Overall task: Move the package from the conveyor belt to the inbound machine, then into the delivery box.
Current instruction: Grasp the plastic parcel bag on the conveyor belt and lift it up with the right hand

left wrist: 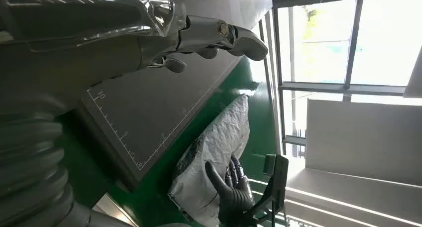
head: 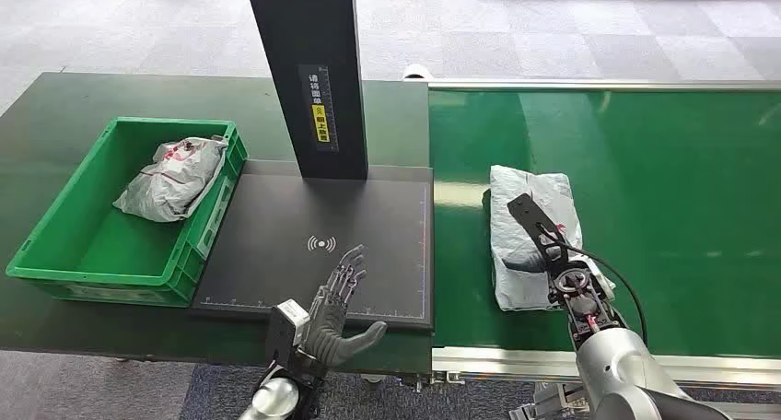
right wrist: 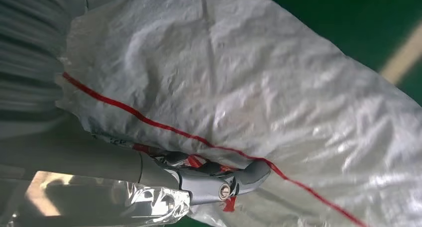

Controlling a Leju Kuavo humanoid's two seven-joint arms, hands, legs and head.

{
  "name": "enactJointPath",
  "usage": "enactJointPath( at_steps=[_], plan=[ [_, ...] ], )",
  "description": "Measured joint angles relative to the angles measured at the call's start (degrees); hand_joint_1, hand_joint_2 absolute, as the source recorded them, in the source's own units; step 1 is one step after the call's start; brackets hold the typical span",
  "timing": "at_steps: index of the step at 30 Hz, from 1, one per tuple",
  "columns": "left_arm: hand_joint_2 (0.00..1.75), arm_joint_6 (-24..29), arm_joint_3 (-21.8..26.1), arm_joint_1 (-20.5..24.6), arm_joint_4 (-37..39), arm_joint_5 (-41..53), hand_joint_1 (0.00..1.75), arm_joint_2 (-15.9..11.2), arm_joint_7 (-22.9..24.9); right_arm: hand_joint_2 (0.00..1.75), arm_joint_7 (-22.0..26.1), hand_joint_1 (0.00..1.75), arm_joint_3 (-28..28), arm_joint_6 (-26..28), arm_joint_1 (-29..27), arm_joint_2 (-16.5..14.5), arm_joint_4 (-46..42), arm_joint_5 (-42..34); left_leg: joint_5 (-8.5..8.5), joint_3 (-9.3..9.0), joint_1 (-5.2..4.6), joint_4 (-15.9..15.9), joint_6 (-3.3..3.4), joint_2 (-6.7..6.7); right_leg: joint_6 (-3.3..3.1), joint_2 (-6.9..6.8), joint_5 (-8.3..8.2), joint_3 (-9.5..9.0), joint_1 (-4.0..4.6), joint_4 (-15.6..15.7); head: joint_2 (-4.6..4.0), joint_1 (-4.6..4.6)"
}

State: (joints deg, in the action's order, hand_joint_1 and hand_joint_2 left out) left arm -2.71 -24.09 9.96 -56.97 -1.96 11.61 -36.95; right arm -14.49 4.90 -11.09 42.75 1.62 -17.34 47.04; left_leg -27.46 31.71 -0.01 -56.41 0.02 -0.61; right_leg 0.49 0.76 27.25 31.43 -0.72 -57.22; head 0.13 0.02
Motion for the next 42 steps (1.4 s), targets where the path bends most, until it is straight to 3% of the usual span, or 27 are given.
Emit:
enactJointPath(
  at_steps=[1, 5, 9, 18, 23, 27, 29, 31, 36, 42],
  plan=[
    [1.75, 0.0, -0.1, 0.1, 0.1, 0.0, 0.0, 0.0, 0.1, 1.75, -1.1, 0.08, -0.1, -0.3, 0.0, -0.1, 0.1, 0.5, 0.0, -0.01, 0.0, 0.0, 0.0, 0.0, 0.0, 0.0, 0.0, -0.01, 0.0, 0.0, 0.0, -0.01],
    [1.75, 0.0, -0.5, 0.7, 0.6, -0.1, 0.0, 0.3, 0.6, 1.75, -6.5, 1.75, -1.5, -2.1, -0.2, -0.6, 0.8, 4.0, -0.01, -0.21, 0.01, 0.0, 0.0, 0.01, -0.01, 0.01, 0.03, -0.19, 0.01, 0.0, 0.0, 0.0],
    [1.75, 0.6, -0.7, 1.0, 0.7, -0.3, 0.0, 0.6, 1.2, 1.75, -9.2, 1.75, -3.4, -2.2, -0.3, -0.9, 1.0, 7.5, -0.02, -0.44, 0.01, 0.0, 0.0, 0.01, 0.0, 0.01, 0.06, -0.44, 0.02, 0.0, 0.0, 0.01],
    [1.75, 1.2, -0.7, 0.9, 0.1, -0.4, 0.0, 0.6, 2.2, 1.75, -10.0, 1.75, -6.0, -0.5, -0.2, -1.3, 1.0, 9.9, -0.01, -0.68, 0.01, 0.0, 0.0, 0.01, 0.0, 0.01, 0.04, -0.69, 0.02, 0.0, 0.0, 0.01],
    [1.75, 2.8, -0.3, -0.8, -2.4, -0.3, 0.0, 0.4, 3.4, 1.75, -7.8, 1.75, -7.3, 8.4, -0.5, -2.2, 0.9, 12.4, 0.0, -0.52, 0.01, 0.0, 0.0, 0.0, 0.0, 0.0, 0.03, -0.59, 0.02, 0.0, 0.01, 0.01],
    [1.75, 4.6, 0.9, -3.6, -5.8, 0.3, 0.0, -0.3, 3.8, 1.75, 0.3, 1.75, -7.3, 18.4, -0.9, -3.4, -1.4, 11.2, 0.05, -0.19, 0.0, 0.0, -0.02, 0.01, -0.02, 0.01, -0.03, -0.27, 0.01, 0.0, 0.01, 0.0],
    [1.75, 5.8, 2.0, -5.3, -8.2, 0.9, 0.0, -0.7, 3.6, 1.75, 5.1, 1.75, -7.3, 22.7, -1.8, -4.2, -6.5, 9.5, 0.09, -0.07, 0.01, 0.0, -0.02, -0.02, -0.04, -0.01, -0.04, -0.11, 0.02, -0.1, 0.0, 0.0],
    [1.75, 7.0, 3.4, -6.9, -10.9, 1.7, 0.0, -1.3, 3.0, 1.75, 7.9, 1.75, -7.6, 23.7, -4.0, -4.9, -15.4, 6.7, 0.09, 0.03, 0.01, 0.0, -0.02, -0.1, -0.03, -0.1, -0.04, -0.01, 0.02, -0.1, 0.0, 0.0],
    [1.75, 8.4, 6.5, -9.2, -16.7, 3.4, 0.0, -2.8, 1.6, 1.75, 9.5, 1.75, -9.7, 20.7, -9.9, -5.3, -37.4, -0.2, 0.09, 0.35, 0.02, 0.0, -0.02, -0.12, -0.04, -0.15, -0.02, 0.25, 0.03, -0.1, 0.01, 0.01],
    [1.75, 11.3, 10.3, -9.4, -23.5, 5.8, 0.0, -4.2, -0.6, 1.75, 14.5, 1.75, -14.1, 13.5, -13.3, -6.1, -50.8, -9.8, 0.1, 0.4, 0.02, 0.0, -0.03, -0.01, -0.06, -0.06, -0.04, 0.34, 0.03, -0.1, 0.0, 0.01]
  ],
)
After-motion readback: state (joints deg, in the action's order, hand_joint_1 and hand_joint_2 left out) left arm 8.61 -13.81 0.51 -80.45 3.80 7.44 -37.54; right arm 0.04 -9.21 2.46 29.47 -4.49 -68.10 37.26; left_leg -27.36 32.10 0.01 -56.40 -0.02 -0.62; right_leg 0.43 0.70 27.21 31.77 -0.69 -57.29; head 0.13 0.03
